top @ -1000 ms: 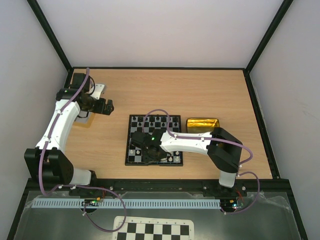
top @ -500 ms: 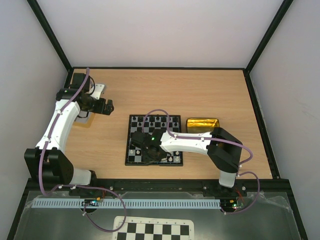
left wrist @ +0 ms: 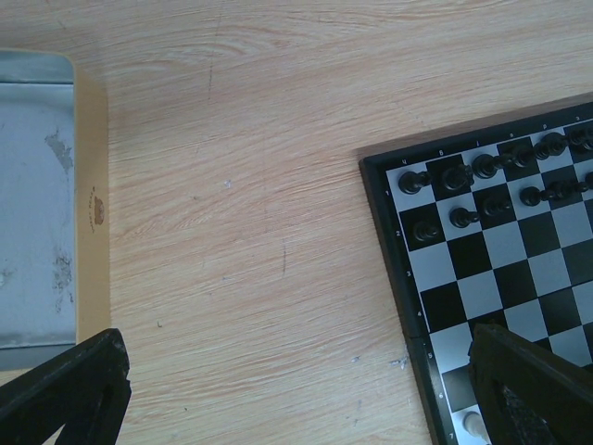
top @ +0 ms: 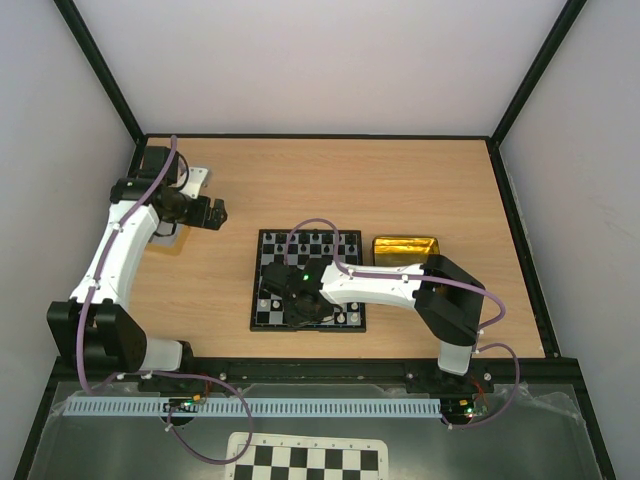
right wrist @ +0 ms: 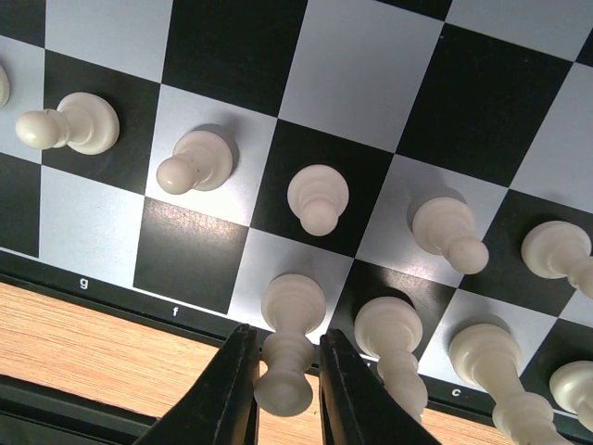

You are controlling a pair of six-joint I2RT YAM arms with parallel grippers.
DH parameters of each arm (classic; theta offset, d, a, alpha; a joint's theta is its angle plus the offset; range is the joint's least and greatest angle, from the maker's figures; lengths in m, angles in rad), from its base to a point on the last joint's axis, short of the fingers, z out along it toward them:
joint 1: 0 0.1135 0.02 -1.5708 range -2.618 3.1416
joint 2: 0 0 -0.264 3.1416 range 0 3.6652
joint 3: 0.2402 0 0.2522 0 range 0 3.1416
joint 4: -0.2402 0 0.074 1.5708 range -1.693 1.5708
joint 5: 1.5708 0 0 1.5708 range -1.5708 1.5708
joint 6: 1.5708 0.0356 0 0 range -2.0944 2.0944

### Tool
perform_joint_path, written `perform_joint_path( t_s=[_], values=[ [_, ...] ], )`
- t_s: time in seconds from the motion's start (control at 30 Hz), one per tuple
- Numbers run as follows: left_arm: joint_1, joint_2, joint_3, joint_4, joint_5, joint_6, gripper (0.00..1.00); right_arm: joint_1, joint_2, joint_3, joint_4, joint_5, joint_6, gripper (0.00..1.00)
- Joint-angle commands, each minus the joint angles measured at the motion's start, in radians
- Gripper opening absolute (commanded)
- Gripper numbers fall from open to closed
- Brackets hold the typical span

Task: Set up the chess pieces on the board
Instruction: Place the chess piece on the chessboard.

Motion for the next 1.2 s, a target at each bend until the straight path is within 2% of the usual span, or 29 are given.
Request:
perform_joint_path(
  t_s=[0.0, 0.17, 1.03, 1.17],
  values=[
    [0.006, -0.028, -0.008, -0.012, 0.001, -0.001, 0.99, -0.001, 0.006, 0.026, -0.014, 0.005, -0.008, 0.17],
    [0.007, -0.033, -0.011, -0.016, 0.001, -0.001, 0.99, 0.004, 0.009, 0.038, -0.017, -0.002, -0.016, 0.2],
    [0.009, -0.062, -0.029, -0.02, 0.004, 0.003, 0.99, 0.004, -0.007, 0.078, -0.082, 0.048, -0.025, 0.22],
    [0.009, -0.064, -0.03, -0.019, 0.006, 0.002, 0.99, 0.0, -0.004, 0.088, -0.087, 0.05, -0.029, 0.27]
  ],
)
